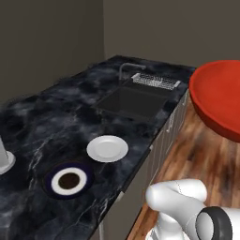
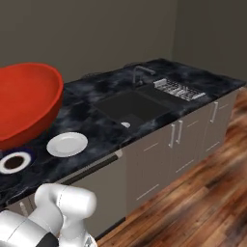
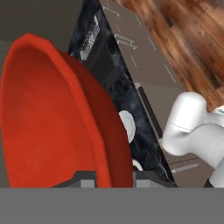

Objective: Move the bowls from the cabinet to the plates on the dining table.

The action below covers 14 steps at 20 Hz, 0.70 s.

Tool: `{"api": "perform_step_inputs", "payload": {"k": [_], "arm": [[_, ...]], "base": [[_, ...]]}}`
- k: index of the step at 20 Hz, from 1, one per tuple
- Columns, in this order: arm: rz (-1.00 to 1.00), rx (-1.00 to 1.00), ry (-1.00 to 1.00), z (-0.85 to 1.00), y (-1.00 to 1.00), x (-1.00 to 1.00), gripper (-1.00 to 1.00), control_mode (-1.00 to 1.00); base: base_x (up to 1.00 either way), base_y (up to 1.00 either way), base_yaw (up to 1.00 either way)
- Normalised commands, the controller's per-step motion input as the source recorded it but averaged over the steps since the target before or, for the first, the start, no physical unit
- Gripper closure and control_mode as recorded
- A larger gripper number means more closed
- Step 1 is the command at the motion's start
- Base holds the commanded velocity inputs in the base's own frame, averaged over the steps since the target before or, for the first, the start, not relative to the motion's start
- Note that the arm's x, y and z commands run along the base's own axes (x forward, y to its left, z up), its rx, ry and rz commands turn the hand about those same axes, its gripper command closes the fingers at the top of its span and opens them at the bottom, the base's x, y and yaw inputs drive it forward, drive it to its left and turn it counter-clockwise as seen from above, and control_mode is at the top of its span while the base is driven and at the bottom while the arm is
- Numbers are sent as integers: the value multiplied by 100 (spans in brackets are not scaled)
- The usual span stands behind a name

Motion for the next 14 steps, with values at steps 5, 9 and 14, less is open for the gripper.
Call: {"api": "perform_step_inputs", "payload": {"k": [5,9,14], "arm": [[0,0,0,0,0,0,100,100],[0,0,0,0,0,0,100,100],[0,0,0,0,0,0,100,100]], "base": [[83,53,17],[89,16,25],[61,-1,41]]}}
